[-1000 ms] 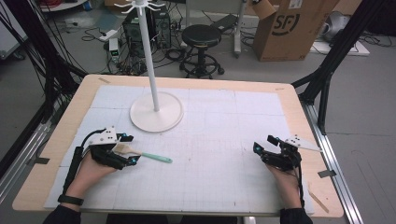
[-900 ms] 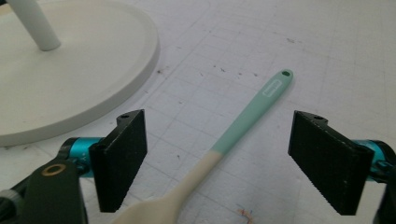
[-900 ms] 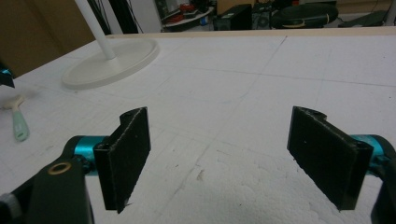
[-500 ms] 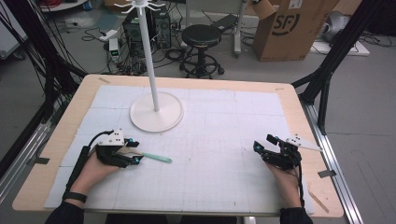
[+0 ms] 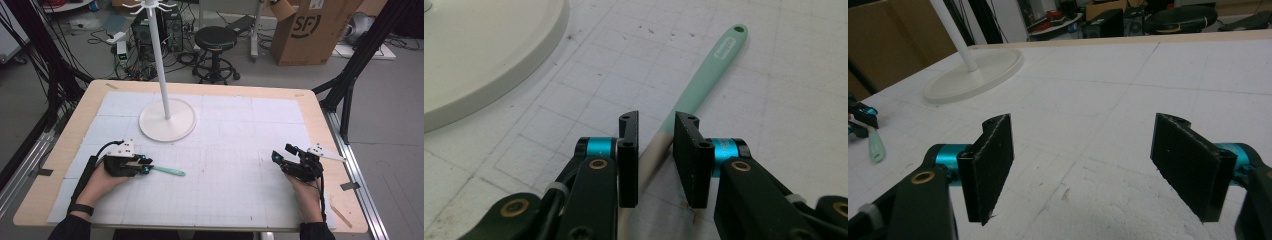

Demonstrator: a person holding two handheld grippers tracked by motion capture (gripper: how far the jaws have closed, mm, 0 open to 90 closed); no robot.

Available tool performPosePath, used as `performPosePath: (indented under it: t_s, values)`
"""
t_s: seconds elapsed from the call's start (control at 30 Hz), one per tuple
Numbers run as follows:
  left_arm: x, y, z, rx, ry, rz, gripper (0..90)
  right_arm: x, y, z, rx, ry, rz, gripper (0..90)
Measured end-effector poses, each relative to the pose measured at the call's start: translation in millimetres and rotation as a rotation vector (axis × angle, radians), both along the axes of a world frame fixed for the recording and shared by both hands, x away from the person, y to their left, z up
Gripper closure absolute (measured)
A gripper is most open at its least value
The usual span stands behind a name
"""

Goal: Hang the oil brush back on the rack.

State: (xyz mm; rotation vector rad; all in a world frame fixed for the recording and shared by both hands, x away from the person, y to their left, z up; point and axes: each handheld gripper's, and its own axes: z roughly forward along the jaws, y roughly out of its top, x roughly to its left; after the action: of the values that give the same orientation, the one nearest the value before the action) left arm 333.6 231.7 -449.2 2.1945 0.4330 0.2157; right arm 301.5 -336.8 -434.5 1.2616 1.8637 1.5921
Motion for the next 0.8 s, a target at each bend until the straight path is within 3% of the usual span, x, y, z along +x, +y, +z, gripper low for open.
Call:
performPosePath:
  t_s: [0.27, 0.37, 0.47, 0.8]
  values:
    - [-3.7, 0.2, 3.0, 0.008, 0.036, -0.006, 77.9, -0.3, -0.3, 0.3, 0.003, 0.000, -0.003, 24.9]
    - [-4.1, 0.8, 3.4, 0.009, 0.036, -0.003, 79.5, -0.4, -0.6, 0.3, 0.006, 0.000, -0.005, 25.0]
    - [-5.1, 0.5, 2.3, 0.015, 0.004, -0.022, 79.5, -0.3, -1.0, 0.2, 0.006, 0.005, -0.003, 25.0]
    - [-5.7, 0.0, 2.3, 0.002, 0.036, -0.003, 80.1, -0.2, -1.3, 0.3, 0.007, 0.001, -0.001, 25.2]
